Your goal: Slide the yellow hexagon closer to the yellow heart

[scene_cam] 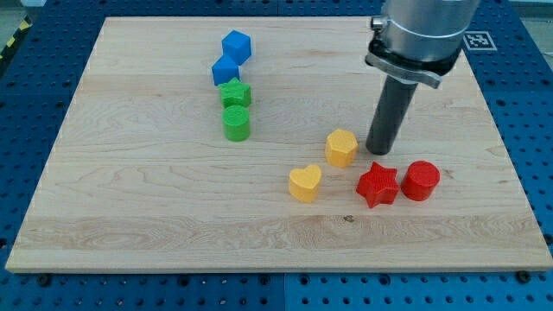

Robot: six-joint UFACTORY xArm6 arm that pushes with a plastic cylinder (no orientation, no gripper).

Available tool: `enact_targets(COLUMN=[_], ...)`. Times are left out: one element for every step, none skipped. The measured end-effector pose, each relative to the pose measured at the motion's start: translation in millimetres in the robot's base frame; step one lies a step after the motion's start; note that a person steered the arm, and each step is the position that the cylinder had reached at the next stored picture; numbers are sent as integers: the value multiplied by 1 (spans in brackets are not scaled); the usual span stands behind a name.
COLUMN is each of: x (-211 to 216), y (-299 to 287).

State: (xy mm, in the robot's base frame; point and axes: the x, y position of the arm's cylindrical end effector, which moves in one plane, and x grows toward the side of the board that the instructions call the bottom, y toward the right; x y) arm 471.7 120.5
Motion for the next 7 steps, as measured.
enact_targets(x=[0, 0, 0, 0, 0, 0, 0], y=[-24, -46, -70, -93, -105, -105, -93])
